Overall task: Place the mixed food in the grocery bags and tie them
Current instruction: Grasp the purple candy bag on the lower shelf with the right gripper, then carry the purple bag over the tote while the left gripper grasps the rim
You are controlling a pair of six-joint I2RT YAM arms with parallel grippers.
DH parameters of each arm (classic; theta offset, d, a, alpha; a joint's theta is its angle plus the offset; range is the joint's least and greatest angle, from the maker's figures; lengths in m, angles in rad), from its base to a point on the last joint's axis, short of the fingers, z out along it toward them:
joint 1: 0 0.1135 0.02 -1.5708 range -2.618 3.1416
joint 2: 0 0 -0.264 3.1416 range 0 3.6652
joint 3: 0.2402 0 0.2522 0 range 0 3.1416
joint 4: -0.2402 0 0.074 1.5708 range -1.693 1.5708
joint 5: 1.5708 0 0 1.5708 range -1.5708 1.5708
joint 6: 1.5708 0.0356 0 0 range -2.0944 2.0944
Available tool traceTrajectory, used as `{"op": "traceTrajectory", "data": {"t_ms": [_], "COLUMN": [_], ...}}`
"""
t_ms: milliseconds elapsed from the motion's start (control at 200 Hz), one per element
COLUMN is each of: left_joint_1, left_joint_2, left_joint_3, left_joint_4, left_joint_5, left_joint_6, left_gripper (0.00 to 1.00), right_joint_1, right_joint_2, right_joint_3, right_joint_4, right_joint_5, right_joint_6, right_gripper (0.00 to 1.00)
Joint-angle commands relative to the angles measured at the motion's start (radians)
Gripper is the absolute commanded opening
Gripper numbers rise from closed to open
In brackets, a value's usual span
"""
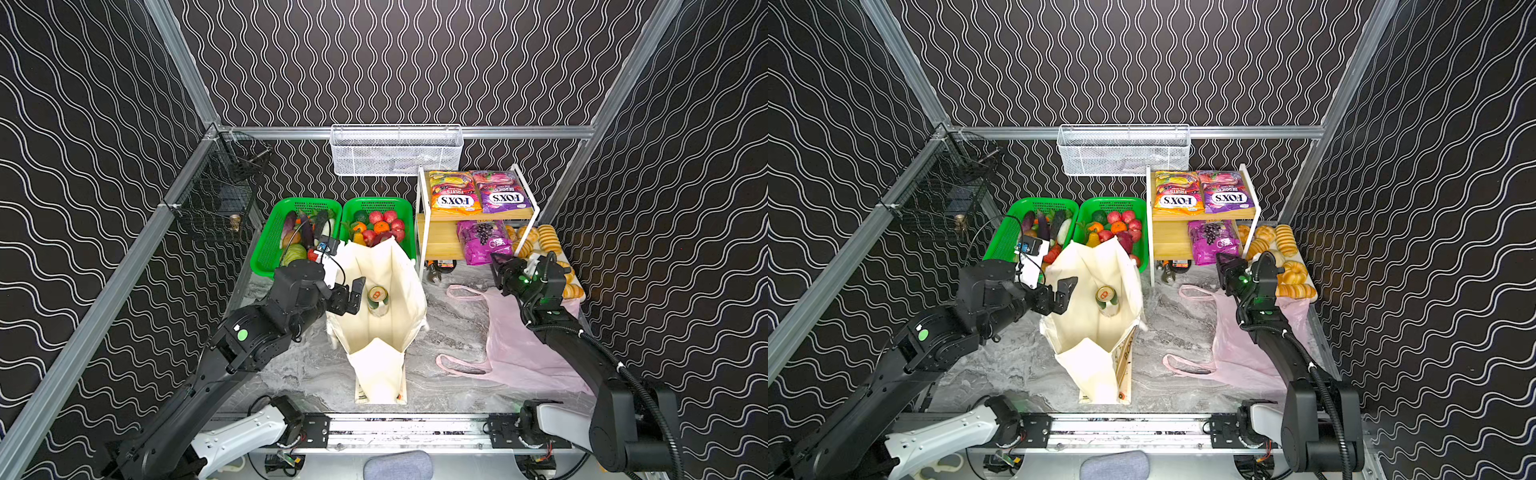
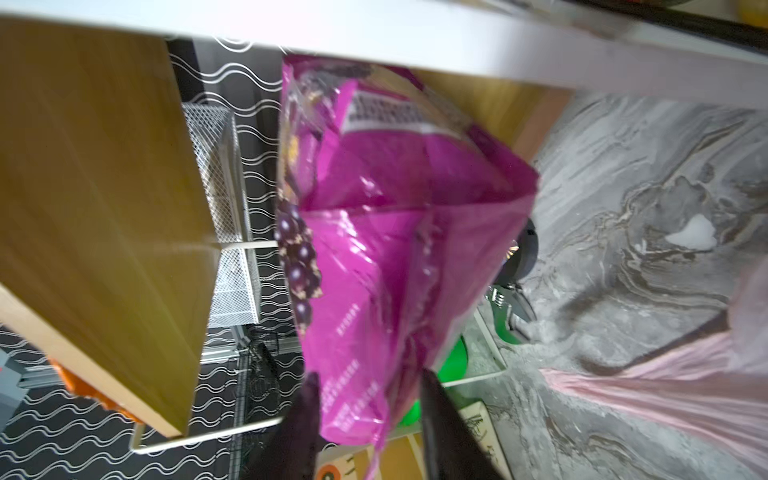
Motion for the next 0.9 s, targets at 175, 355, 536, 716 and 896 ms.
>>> {"op": "traceTrajectory", "data": {"t_ms": [175, 355, 536, 716, 896], "left_joint_1": [0.0, 0.0, 0.0, 0.0, 0.0], "left_joint_2": [-0.015, -0.019, -0.034, -0.033, -0.014], "left_joint_3": [0.018, 0.023, 0.018, 0.025, 0.027], "left_joint_4": [0.012, -0.012, -0.023, -0.014, 0.045], "left_joint_5": [0.008, 0.009, 0.008, 0.032, 0.119], "left_joint_6": [-0.028, -0.038, -0.059, -0.069, -0.106], "left_gripper": [0.99, 0.99, 0.99, 0.99, 0.99], "right_joint_1": [-0.009, -0.008, -0.009, -0.008, -0.008], "right_joint_2": [0.098, 0.166, 0.128, 0.024, -0.127], "right_joint_3": [0.007, 0.016, -0.004, -0.033, -0.017], "right_joint_4": [0.111, 0.206, 0.186, 0.148, 0.033], "right_joint_5": [0.012, -0.03, -0.013, -0.005, -0.08], "right_joint_6": [0.102, 0.134, 0.103, 0.033, -0.105], "right_gripper": [0.72, 0.69, 0.25, 0.02, 0.0]}}
